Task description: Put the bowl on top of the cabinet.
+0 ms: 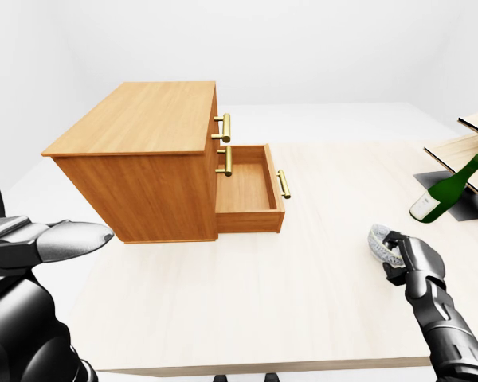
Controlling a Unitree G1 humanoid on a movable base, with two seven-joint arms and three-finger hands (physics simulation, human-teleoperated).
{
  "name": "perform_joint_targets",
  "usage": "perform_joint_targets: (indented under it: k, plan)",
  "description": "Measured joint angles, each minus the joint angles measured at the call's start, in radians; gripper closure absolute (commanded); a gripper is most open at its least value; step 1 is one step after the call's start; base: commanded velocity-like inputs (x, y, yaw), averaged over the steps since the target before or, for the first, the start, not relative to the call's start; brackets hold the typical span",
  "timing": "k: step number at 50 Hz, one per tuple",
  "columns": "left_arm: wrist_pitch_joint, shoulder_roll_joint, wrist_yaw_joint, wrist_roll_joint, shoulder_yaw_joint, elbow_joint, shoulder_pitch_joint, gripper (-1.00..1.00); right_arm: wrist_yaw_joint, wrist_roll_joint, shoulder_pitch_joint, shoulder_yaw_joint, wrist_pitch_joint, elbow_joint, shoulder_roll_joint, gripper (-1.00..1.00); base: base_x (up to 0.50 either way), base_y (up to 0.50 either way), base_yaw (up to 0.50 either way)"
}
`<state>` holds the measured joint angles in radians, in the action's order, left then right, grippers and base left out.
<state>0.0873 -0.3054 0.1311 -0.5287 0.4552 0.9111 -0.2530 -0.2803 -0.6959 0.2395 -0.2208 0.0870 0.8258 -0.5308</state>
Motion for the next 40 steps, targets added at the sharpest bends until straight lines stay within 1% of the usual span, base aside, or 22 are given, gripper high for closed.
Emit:
perform_joint_targets:
  k: [7,12,27,40]
  plan:
    - [0.000,0.004,-0.006,0.008,-0.001,-0.002,0.001,-1.00,0.020,0.000,-0.007,-0.002,0.000,-0.022,0.004,1.00,0.00,0.00,0.00]
    - [0.000,0.006,-0.009,0.013,-0.002,-0.003,0.002,-1.00,0.056,-0.002,-0.024,-0.015,0.000,-0.087,0.009,1.00,0.00,0.00,0.00]
    - [0.000,0.010,-0.015,0.022,-0.003,-0.003,0.003,-1.00,0.250,-0.009,-0.076,-0.102,0.000,-0.428,0.046,1.00,0.00,0.00,0.00]
    - [0.000,0.011,-0.016,0.022,-0.002,-0.002,0.002,-1.00,0.404,0.001,-0.065,-0.155,0.000,-0.648,0.052,1.00,0.00,0.00,0.00]
